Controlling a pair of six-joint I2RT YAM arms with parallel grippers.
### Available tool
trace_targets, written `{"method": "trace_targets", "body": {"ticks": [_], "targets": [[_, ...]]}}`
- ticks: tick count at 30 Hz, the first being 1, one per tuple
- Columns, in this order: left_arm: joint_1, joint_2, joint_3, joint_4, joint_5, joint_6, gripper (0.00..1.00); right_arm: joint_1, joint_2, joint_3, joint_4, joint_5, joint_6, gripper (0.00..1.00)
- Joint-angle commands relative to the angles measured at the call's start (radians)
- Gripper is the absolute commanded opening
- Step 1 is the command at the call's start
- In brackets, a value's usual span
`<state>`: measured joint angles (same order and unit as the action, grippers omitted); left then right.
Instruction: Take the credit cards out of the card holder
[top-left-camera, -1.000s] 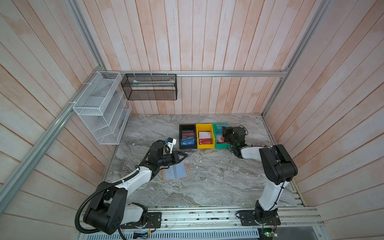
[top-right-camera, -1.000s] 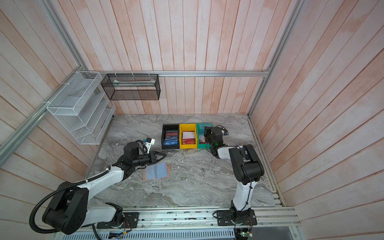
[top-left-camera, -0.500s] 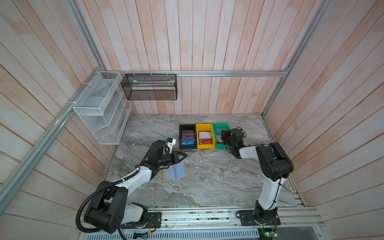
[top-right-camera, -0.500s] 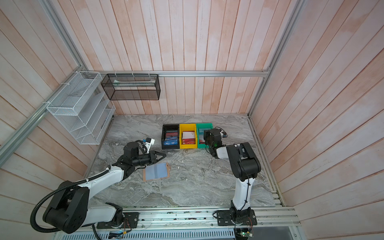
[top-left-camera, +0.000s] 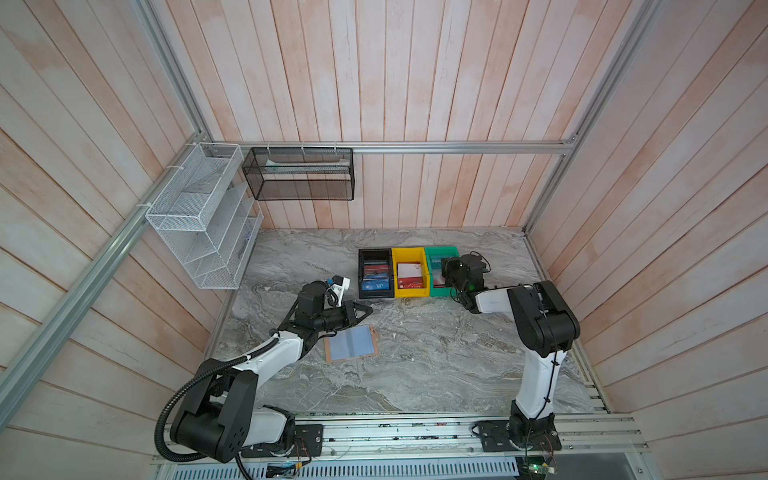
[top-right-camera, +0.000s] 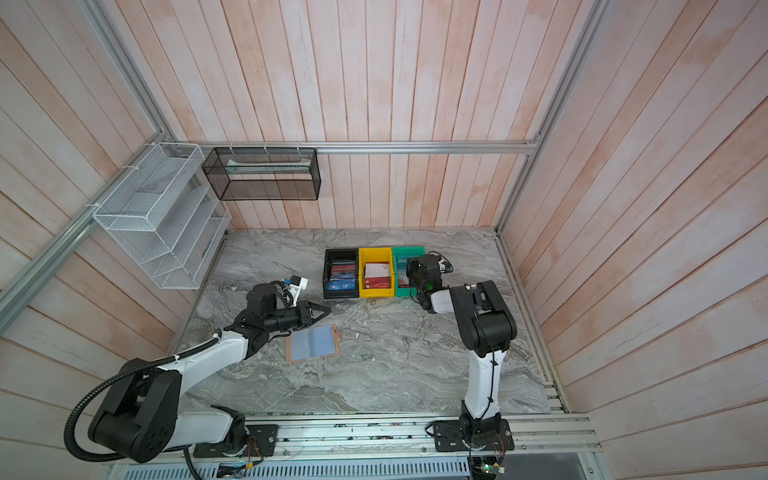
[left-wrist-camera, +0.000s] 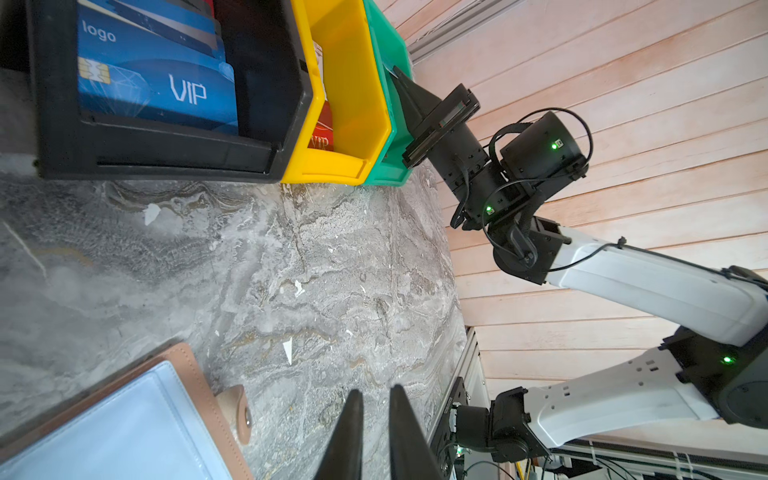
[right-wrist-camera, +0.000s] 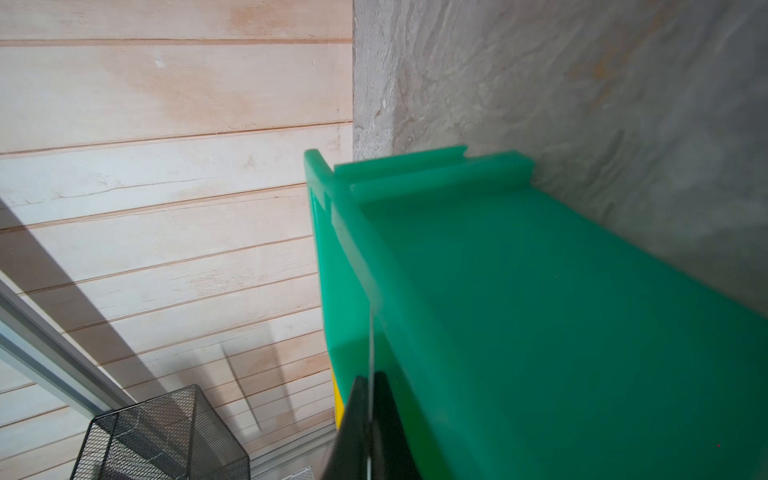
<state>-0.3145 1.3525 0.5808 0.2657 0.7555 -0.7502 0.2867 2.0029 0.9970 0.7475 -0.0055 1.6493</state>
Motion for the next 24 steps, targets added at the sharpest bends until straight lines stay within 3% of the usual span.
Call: {"method": "trace_targets", "body": {"ticks": [1,4,24], "targets": [[0.007,0.011,0.023,0.025,0.025,0.022,0.16,-0.006,0.034,0.028,-0.015,-0.010,-0.001,0.01],[0.011,0.011,0.024,0.025,0.030,0.022,0.16,-0.007,0.042,0.037,-0.025,-0.018,0.006,0.10],[0.029,0.002,0.024,0.018,0.050,0.022,0.16,-0.009,0.037,0.032,-0.033,-0.073,0.000,0.20]]}}
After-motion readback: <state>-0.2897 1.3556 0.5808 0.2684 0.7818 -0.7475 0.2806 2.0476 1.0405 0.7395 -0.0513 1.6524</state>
